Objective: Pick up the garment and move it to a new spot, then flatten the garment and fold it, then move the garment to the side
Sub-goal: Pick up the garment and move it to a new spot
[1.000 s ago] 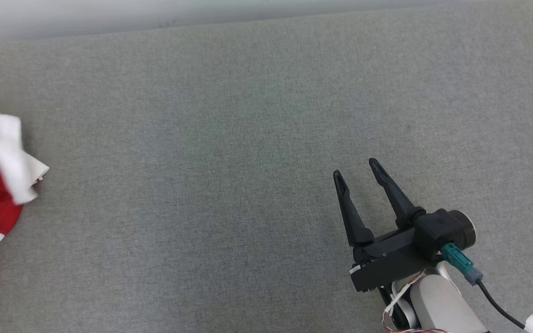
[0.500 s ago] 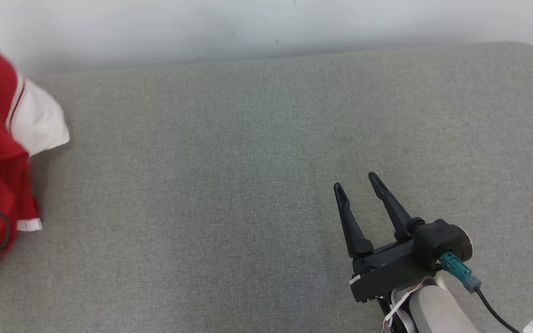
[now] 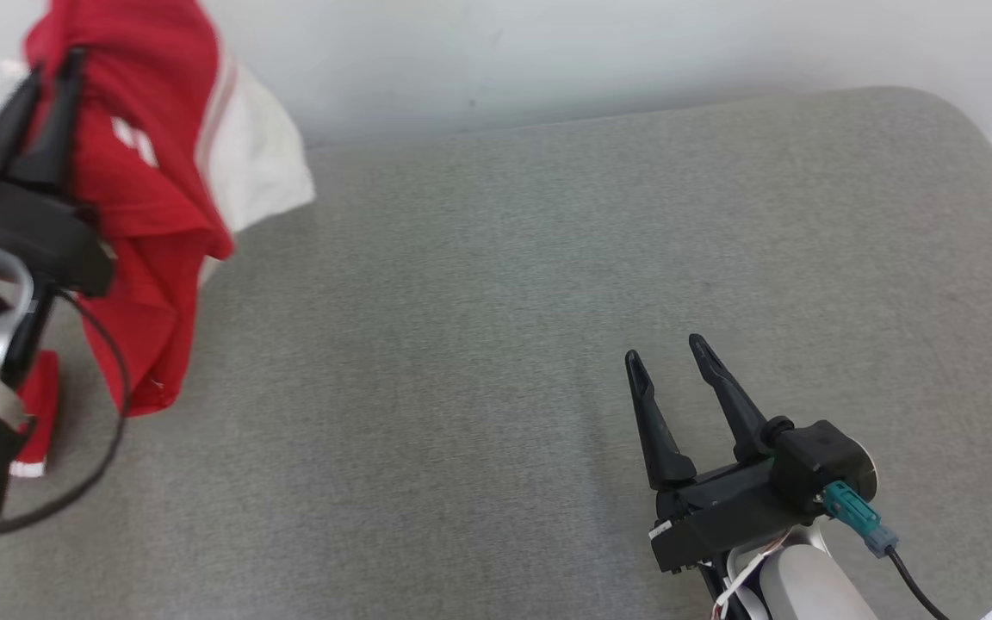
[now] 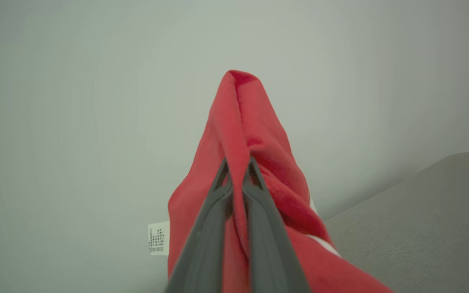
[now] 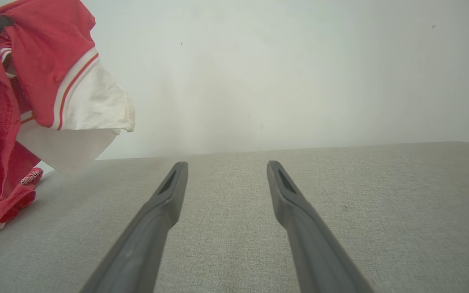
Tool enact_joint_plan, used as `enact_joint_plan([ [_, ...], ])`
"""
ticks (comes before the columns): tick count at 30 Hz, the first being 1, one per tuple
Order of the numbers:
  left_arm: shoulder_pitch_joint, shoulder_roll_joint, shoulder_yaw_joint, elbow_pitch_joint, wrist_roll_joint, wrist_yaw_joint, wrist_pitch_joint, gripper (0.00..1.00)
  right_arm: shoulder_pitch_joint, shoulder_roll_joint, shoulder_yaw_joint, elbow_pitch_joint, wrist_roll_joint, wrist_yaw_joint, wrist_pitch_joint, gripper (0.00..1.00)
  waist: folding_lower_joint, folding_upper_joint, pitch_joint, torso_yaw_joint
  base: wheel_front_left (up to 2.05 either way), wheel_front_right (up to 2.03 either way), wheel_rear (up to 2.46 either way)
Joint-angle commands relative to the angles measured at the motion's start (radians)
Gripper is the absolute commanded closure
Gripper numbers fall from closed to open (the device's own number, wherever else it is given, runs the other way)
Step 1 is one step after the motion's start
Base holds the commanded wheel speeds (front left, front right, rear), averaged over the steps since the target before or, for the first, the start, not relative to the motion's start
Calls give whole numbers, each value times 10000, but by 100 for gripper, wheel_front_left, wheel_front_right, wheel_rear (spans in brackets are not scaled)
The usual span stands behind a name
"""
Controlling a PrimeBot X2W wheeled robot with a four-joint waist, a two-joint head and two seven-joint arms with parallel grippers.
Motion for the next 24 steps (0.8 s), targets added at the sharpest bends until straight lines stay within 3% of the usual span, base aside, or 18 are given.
enact_joint_plan([
  [1,248,-33,-182,-532,-183,10,189,100,57,32,-39,-42,75,8,-31,0,1,1,-10,-233,0,0,0],
  [12,1265,-702,-1547,-3777,-434,10,1507,100,191,169,-282,-138,85,8,-33,0,1,1,-48,-1116,0,0,0],
  [24,2003,-1997,-2497,-5245,-1084,209,1994,100,406,224,-793,-286,-44,8,-33,0,1,1,-55,-1422,0,0,0],
])
